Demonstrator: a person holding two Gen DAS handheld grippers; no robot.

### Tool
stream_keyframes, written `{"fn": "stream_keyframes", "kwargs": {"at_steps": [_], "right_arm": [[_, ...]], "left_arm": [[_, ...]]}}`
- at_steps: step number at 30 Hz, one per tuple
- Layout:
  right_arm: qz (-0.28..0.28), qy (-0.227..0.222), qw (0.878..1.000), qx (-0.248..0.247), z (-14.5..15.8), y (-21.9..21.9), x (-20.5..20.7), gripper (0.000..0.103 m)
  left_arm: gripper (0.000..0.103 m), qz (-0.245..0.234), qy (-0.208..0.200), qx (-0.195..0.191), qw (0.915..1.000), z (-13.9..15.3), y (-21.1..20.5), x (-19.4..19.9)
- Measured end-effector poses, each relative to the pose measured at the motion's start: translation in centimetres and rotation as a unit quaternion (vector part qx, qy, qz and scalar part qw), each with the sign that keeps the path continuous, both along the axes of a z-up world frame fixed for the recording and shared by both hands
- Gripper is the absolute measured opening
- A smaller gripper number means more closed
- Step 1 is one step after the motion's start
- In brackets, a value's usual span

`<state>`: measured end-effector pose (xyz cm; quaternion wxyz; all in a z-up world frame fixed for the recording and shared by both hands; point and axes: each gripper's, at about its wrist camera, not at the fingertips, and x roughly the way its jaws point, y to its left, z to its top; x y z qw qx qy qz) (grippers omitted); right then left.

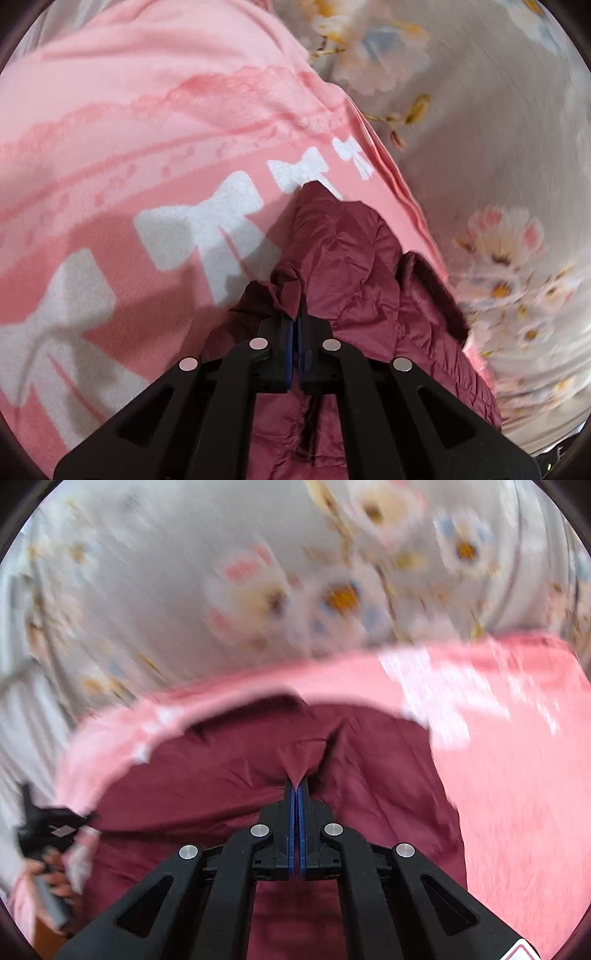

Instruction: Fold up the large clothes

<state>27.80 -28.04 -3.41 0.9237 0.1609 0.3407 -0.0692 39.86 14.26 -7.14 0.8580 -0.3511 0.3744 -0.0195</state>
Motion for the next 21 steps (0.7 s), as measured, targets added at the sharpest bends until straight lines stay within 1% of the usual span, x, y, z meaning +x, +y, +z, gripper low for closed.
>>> {"fn": "stream_keyframes", "kwargs": {"at_steps": [2,3,4,6,8,11,12,14,15,17,18,20,21], "right_arm": [[-0.006,0.03,0.999,-0.008,-2.4,0.0,0.4,0.0],[-0.008,0.048,0.999,-0.018,-3.6,0.1,0.6,0.0],[-0.008,0.055,0.998,-0.022,-4.3,0.3,0.7,0.0],[-0.008,0.068,0.997,-0.034,-5.2,0.7,0.8,0.0],[-0.008,0.083,0.995,-0.045,-5.8,1.0,1.1,0.0],[-0.008,0.1,0.992,-0.076,-5.9,1.9,1.6,0.0],[-0.008,0.103,0.991,-0.083,-5.7,2.1,1.5,0.0],[-0.013,0.097,0.992,-0.079,-4.9,2.3,0.7,0.003],[-0.019,0.086,0.994,-0.071,-4.3,2.3,-0.3,0.005],[-0.034,0.053,0.996,-0.063,-2.6,2.0,-1.9,0.008],[-0.04,0.04,0.996,-0.064,-1.9,2.0,-2.3,0.009],[-0.04,0.01,0.997,-0.07,0.2,2.4,-2.1,0.011],[-0.035,0.004,0.997,-0.069,0.7,2.6,-1.7,0.011]], "left_arm": [[0.0,-0.005,0.01,0.019,0.9998,-0.8,-0.7,0.0],[0.0,-0.007,0.02,0.024,0.9995,-1.6,-0.9,0.1],[0.0,-0.007,0.027,0.025,0.9993,-2.2,-1.0,0.2],[0.0,-0.01,0.031,0.029,0.999,-3.1,-1.1,0.1],[0.0,-0.014,0.029,0.039,0.9987,-3.2,-1.2,0.1],[0.001,-0.019,0.035,0.069,0.9968,-3.2,-1.9,0.3],[0.001,-0.02,0.035,0.091,0.9951,-2.9,-2.4,0.3],[0.003,-0.019,0.034,0.135,0.9902,-2.2,-3.3,0.0],[0.003,-0.016,0.029,0.153,0.9877,-1.5,-3.5,-0.6],[0.008,-0.012,0.011,0.163,0.9865,0.2,-3.5,-1.8],[0.011,-0.012,-0.006,0.167,0.9858,1.5,-3.4,-2.6],[0.016,-0.013,-0.034,0.181,0.9828,3.8,-3.9,-3.0],[0.017,-0.022,-0.049,0.19,0.9802,5.4,-4.8,-2.7]]}}
